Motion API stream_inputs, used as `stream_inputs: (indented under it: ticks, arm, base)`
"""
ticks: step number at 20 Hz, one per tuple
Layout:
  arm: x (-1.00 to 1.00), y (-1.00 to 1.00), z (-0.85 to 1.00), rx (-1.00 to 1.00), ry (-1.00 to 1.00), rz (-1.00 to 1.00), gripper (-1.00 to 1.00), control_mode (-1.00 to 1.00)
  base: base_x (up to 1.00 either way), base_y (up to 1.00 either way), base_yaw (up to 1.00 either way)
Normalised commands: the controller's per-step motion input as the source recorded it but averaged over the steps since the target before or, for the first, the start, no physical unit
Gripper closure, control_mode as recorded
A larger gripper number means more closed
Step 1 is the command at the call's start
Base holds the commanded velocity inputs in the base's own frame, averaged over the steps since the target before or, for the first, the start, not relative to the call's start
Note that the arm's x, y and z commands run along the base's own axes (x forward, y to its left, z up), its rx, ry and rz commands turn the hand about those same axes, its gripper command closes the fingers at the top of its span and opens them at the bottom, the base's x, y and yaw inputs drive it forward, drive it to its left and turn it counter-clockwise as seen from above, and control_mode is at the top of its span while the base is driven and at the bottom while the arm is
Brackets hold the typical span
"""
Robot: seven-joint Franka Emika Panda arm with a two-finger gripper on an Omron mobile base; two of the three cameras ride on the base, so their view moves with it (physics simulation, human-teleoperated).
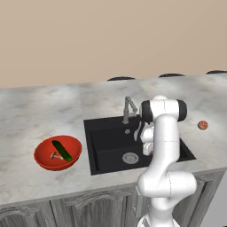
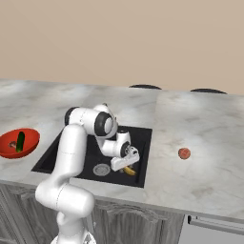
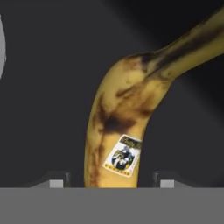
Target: There is a mixed pile of frozen fruits and vegetables on the counter. Locate all the frozen vegetables and place the items in a bowl on the counter. Take all the frozen fruits and defrost them in a running sink.
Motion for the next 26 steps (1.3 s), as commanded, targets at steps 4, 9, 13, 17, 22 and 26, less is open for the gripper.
stream_inputs:
  ticks: [4,9,13,17,22,26]
  arm:
    - [-0.11,0.02,0.33,-0.02,-0.01,-0.05,-1.00,-1.00]
    - [-0.08,0.11,0.69,-0.01,-0.01,-0.01,-1.00,-1.00]
    - [-0.26,0.00,0.73,-0.01,-0.02,-0.05,-1.00,-1.00]
    - [-0.31,0.00,0.76,-0.04,-0.04,-0.07,-1.00,-1.00]
    - [-0.21,0.00,0.86,-0.03,-0.01,-0.08,-1.00,-1.00]
    - [-0.15,-0.11,0.75,-0.01,0.00,-0.11,-1.00,-1.00]
  base:
    - [0.00,0.00,0.00]
    - [0.00,0.00,0.00]
    - [0.00,0.00,0.00]
    - [0.00,0.00,0.00]
    - [0.00,0.00,0.00]
    - [0.00,0.00,0.00]
